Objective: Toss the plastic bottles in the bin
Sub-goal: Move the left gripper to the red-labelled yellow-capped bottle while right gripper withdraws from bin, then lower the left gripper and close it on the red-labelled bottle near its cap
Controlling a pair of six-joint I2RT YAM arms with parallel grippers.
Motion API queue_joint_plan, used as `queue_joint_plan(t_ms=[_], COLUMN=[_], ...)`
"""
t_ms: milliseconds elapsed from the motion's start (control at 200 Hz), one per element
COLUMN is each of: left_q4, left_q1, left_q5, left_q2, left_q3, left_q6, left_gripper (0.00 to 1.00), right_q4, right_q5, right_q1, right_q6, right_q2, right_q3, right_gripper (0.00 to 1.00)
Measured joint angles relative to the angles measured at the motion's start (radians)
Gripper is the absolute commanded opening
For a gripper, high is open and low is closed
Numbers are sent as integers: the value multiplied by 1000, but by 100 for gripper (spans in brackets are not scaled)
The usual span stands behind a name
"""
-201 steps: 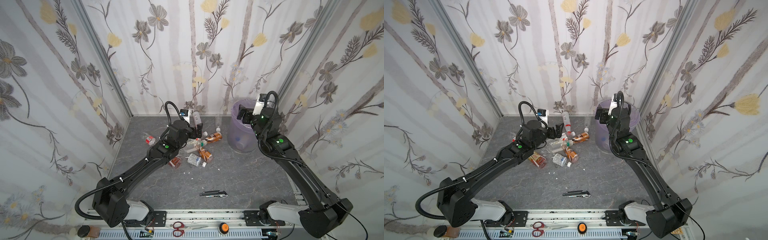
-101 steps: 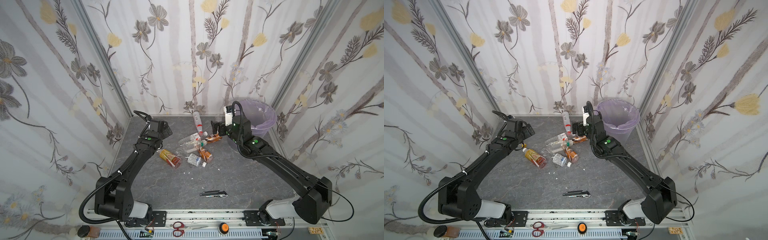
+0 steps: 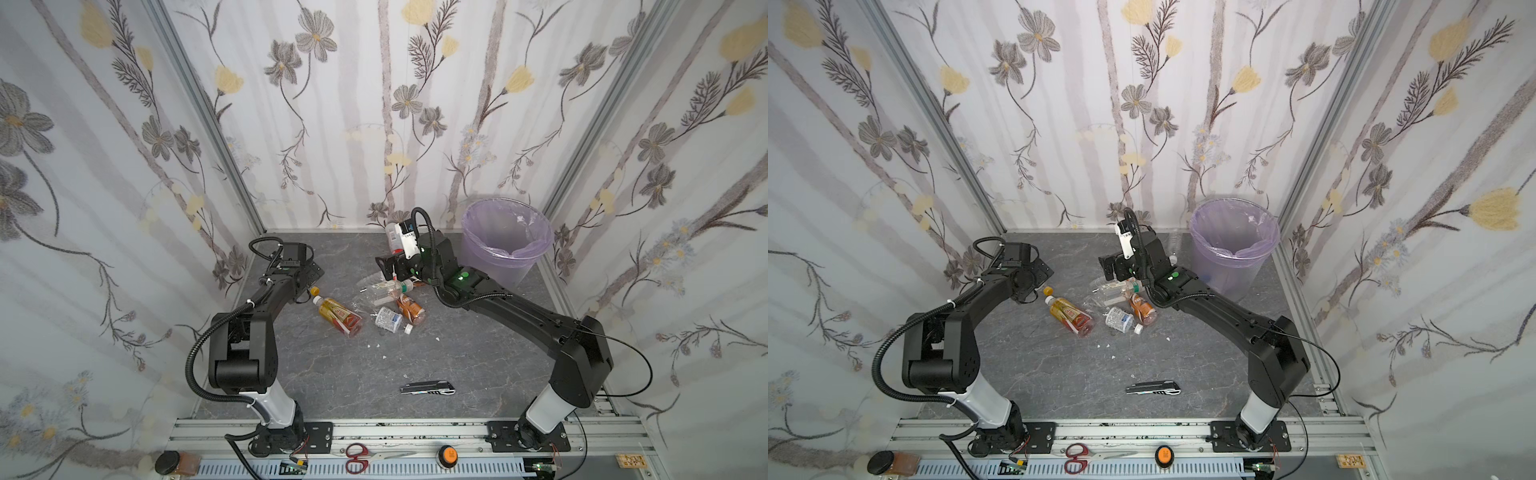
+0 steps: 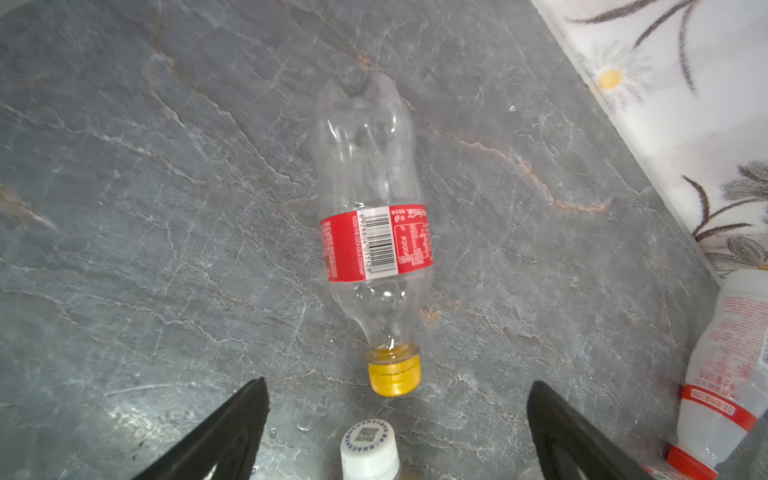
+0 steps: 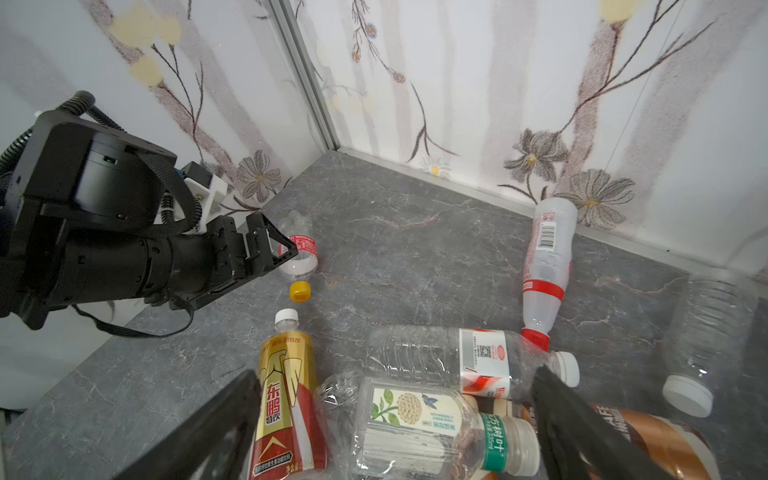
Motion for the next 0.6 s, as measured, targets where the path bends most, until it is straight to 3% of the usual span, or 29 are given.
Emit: queue_joint_plan(t_ms=[260, 600], left_q4=[-1, -2], left_q1=[1, 1], left_q5=[71, 93], left_q2=[72, 157], left_q3=[24, 46], left_q6=[-29, -39], left_gripper=[99, 85], right_q4=[-3, -3], right_q5=[-20, -27], right_q1=[7, 10], right_q6=[18, 18], right_q2=[21, 25], right_q3=[4, 4], right_gripper=[100, 100])
